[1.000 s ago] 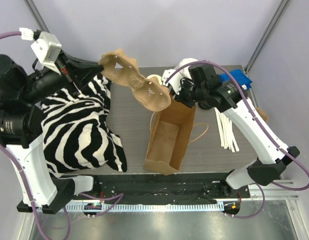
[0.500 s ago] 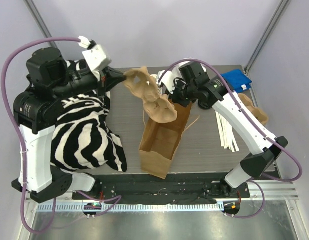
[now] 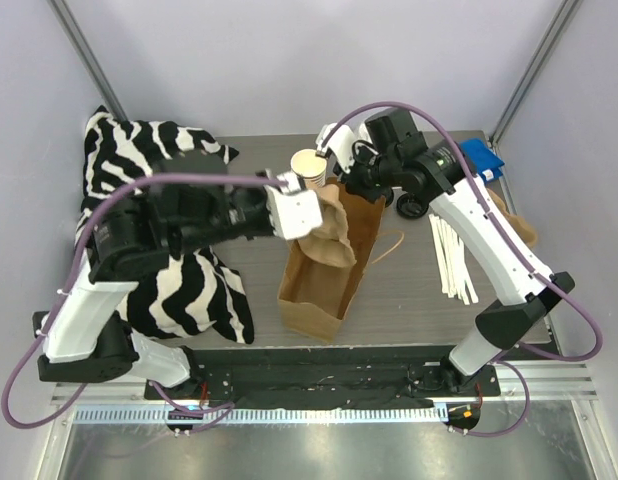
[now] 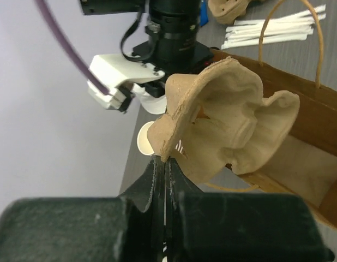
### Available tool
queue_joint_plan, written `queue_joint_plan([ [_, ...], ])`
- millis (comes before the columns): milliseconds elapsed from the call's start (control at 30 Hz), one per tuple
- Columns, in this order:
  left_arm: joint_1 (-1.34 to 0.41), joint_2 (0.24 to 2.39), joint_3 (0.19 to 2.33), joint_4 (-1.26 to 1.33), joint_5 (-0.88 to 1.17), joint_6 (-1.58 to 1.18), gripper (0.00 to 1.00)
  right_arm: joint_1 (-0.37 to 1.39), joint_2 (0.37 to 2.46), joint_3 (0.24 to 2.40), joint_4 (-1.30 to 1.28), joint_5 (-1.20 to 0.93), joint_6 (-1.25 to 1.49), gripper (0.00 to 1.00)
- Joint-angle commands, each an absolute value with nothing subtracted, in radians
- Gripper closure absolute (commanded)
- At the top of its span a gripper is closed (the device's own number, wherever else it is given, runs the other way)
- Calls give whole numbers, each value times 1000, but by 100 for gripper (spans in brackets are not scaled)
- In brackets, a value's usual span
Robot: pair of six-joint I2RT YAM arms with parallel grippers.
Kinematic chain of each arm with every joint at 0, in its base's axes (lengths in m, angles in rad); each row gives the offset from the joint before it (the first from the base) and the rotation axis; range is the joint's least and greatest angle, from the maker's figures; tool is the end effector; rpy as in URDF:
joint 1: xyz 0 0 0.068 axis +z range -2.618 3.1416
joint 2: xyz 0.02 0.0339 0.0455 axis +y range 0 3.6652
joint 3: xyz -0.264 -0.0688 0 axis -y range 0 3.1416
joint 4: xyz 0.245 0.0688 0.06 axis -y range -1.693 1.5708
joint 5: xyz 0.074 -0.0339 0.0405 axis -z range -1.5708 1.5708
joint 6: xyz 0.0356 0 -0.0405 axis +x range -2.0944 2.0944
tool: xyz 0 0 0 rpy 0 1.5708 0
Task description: Pack the takeout coffee
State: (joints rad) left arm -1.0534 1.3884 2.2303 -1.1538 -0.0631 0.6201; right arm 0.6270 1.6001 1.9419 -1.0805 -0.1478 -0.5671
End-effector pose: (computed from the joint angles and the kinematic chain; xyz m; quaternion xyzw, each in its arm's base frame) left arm 0.0983 -0.1682 0.5622 0.5874 0.5550 -0.1016 0.5801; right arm 0.2554 0.1915 0.4425 -0.5375 0.7376 0.0796 0.4008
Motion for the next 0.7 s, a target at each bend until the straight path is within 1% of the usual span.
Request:
queue_joint_plan([
  [0, -1257, 1396, 2192, -1160, -351, 727, 100, 658, 1585, 2042, -1109, -155, -538, 99],
  [67, -1261, 1414, 2197, -1167, -380, 721, 100, 701, 1568, 2043, -1115, -117, -538, 99],
  [233, -1336, 1411, 2123, -1134, -471, 774, 100, 779, 1545, 2033, -1147, -45, -531, 99],
  [400, -1442, 1396, 1996, -1132, -620, 822, 100, 816, 1536, 2033, -1155, -5, -523, 99],
  [667, -1443, 1348, 1864, -1135, -594, 741, 100, 876, 1514, 2036, -1154, -5, -520, 99],
])
